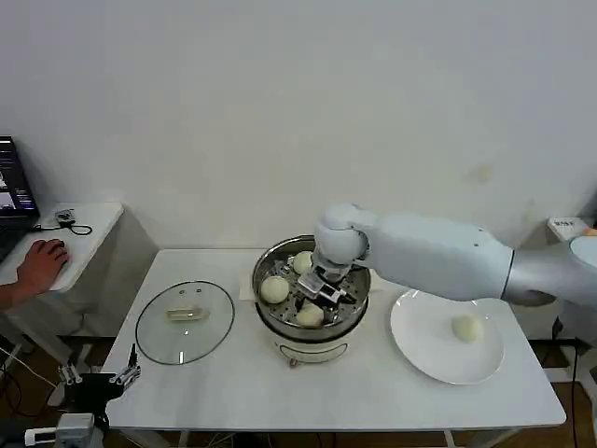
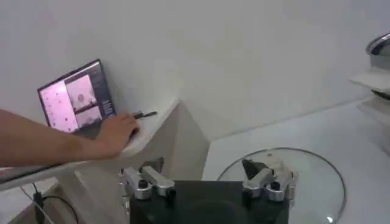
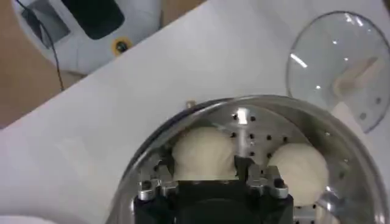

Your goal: Take steamed baozi put them in steamer then cover it.

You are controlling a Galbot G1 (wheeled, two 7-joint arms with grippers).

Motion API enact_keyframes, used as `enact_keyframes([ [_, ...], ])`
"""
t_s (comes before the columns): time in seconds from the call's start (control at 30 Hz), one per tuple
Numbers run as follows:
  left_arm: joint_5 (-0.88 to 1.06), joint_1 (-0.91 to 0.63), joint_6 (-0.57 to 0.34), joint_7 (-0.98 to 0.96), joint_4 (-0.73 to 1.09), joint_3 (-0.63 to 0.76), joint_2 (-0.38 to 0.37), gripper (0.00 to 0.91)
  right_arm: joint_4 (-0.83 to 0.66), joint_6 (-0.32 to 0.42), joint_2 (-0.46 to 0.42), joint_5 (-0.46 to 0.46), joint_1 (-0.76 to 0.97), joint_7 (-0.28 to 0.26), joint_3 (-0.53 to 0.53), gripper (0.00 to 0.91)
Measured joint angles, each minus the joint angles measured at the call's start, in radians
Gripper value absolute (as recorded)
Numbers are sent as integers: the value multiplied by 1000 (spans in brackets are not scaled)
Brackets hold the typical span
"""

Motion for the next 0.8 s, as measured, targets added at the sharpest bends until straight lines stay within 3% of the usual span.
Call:
enact_keyframes([
  [0.4,-2,-10,0,0,5,5,6,907,-12,17,-21,-1,16,14,19,907],
  [0.8,-8,-37,1,1,23,27,28,907,-74,-45,-76,35,59,89,102,907],
])
